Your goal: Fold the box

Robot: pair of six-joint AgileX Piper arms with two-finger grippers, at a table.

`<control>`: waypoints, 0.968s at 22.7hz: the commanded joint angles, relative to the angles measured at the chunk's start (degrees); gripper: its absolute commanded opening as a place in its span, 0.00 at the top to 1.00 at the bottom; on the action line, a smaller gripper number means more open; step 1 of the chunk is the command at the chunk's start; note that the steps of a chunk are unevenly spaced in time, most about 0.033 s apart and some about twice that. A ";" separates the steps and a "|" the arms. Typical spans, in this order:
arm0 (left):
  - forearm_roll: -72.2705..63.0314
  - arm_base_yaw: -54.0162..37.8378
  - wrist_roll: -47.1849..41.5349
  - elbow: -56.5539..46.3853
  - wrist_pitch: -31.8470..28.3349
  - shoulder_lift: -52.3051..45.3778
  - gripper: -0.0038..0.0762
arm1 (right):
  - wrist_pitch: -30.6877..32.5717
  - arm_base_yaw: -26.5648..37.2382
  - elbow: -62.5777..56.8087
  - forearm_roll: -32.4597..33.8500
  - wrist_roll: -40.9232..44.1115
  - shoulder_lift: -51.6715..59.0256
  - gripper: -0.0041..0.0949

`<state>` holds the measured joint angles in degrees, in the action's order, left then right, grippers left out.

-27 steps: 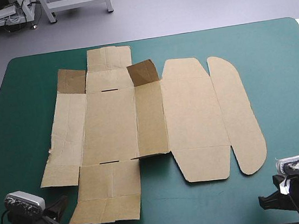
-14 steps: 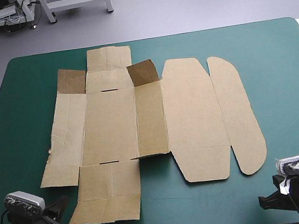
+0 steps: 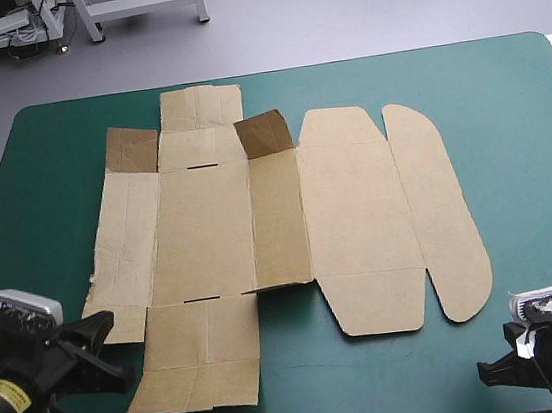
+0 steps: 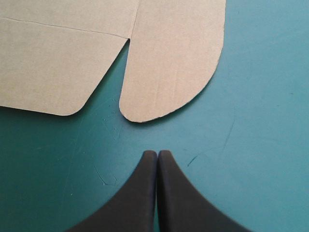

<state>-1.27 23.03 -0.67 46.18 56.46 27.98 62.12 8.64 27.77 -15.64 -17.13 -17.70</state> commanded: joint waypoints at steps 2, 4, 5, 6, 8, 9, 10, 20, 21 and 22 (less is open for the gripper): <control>1.27 0.14 0.09 8.79 -5.65 11.28 0.96 | -3.14 0.03 1.46 -1.02 -0.46 -0.71 0.97; 3.42 0.14 0.09 11.84 -8.33 16.46 0.96 | -3.14 0.03 1.46 -1.02 -0.46 -0.71 0.97; 4.94 0.14 0.09 14.04 -9.21 20.06 0.96 | -3.14 0.03 1.46 -1.02 -0.46 -0.71 0.97; 5.52 0.14 -0.03 15.24 -9.21 21.59 0.96 | -3.14 0.03 1.46 -1.02 -0.46 -0.71 0.97; 5.78 0.14 -0.17 18.25 -9.29 26.79 0.96 | -3.14 0.03 1.46 -1.02 -0.46 -0.71 0.97; 5.78 0.14 -0.17 19.43 -9.29 28.50 0.96 | -3.14 0.03 1.46 -1.02 -0.46 -0.71 0.97; 5.78 0.14 -0.17 20.79 -9.43 30.44 0.96 | -3.14 0.03 1.46 -1.02 -0.46 -0.71 0.97; -6.88 -22.94 9.09 31.46 -10.01 45.74 0.96 | -3.14 0.03 1.46 -1.02 -0.46 -0.71 0.97; -10.62 -25.52 11.24 31.46 -10.01 46.40 0.96 | -3.14 0.03 1.46 -1.02 -0.46 -0.71 0.97; -14.35 -28.78 13.78 31.46 -9.66 47.35 0.96 | -3.14 0.03 1.46 -1.02 -0.46 -0.71 0.97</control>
<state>-5.86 0.73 7.22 75.56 49.52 74.79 62.12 8.64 27.77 -15.64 -17.13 -17.70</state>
